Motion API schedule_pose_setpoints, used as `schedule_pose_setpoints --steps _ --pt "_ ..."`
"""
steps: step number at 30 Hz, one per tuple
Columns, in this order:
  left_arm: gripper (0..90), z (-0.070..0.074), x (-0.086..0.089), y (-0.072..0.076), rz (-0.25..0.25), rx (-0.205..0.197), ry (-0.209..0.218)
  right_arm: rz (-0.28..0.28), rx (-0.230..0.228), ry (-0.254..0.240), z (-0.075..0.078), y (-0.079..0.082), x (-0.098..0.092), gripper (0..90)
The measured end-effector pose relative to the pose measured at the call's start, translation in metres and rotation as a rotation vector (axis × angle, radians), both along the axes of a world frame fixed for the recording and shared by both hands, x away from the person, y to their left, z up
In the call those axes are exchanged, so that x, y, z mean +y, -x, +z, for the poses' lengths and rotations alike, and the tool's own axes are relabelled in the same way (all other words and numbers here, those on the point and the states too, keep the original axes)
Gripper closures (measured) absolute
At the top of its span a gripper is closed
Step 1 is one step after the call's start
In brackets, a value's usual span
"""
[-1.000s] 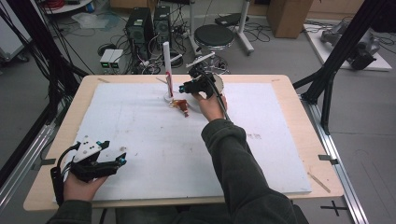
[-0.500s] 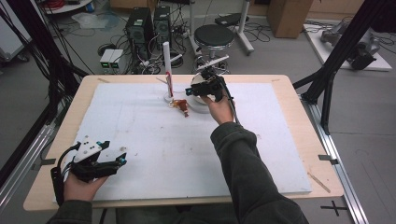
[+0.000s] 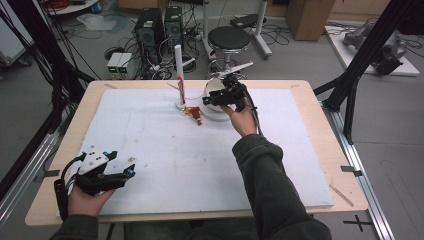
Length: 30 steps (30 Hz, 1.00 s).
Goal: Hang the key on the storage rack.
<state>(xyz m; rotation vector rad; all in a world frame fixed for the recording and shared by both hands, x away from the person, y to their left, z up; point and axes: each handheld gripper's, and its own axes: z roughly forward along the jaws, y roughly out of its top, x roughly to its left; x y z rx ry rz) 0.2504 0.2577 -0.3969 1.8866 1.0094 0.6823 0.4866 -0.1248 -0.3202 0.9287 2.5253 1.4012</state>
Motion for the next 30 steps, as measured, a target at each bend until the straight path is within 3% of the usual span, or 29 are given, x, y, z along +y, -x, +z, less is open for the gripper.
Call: schedule_pose_setpoints --steps 4,30 --pt "25.7 0.0 0.0 0.0 0.0 0.0 0.0 0.001 0.02 -0.006 -0.005 0.001 -0.007 48.9" --pt "25.7 0.0 0.0 0.0 0.003 0.004 -0.003 -0.013 0.018 -0.04 -0.015 0.014 -0.039 36.0"
